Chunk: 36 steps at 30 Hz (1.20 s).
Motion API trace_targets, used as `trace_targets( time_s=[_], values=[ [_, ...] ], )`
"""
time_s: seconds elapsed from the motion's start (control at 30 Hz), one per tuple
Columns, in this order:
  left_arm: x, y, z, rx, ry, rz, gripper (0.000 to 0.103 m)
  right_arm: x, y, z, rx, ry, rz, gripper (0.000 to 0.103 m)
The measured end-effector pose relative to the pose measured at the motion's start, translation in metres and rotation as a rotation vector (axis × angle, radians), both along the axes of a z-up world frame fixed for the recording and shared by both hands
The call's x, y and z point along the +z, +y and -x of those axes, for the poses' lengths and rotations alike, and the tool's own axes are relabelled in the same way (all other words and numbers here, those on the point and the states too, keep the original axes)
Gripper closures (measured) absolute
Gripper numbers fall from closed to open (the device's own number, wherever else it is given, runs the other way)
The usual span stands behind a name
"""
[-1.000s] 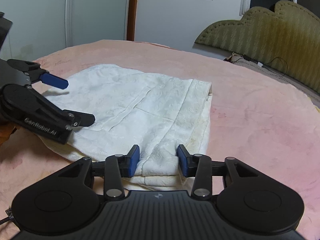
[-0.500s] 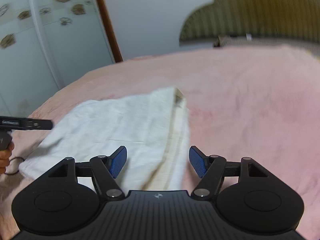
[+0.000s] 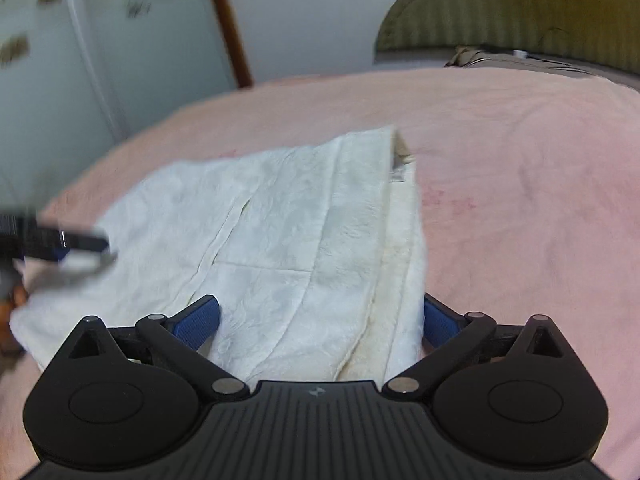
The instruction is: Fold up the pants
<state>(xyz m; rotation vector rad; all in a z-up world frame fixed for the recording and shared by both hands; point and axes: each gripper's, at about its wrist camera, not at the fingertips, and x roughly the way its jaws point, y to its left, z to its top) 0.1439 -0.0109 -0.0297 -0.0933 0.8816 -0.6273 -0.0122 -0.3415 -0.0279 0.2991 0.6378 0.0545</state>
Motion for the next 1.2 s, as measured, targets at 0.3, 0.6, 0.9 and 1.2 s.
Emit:
trace_targets(
  time_s=[0.3, 0.6, 0.9, 1.2],
  values=[
    [-0.003, -0.004, 0.005, -0.032, -0.054, -0.055, 0.031, -0.005, -0.023, 0.019, -0.016, -0.065, -0.156, 0.001],
    [0.017, -0.013, 0.036, -0.012, -0.254, -0.094, 0.096, 0.023, 0.000, 0.017, 0.004, -0.065, 0.002, 0.073],
    [0.067, 0.000, 0.025, 0.055, -0.445, -0.077, 0.096, 0.080, 0.029, -0.015, 0.144, -0.239, 0.113, 0.084],
    [0.099, 0.012, -0.090, 0.156, -0.537, -0.182, 0.091, 0.097, 0.054, -0.136, 0.161, -0.321, 0.107, 0.084]
  ],
)
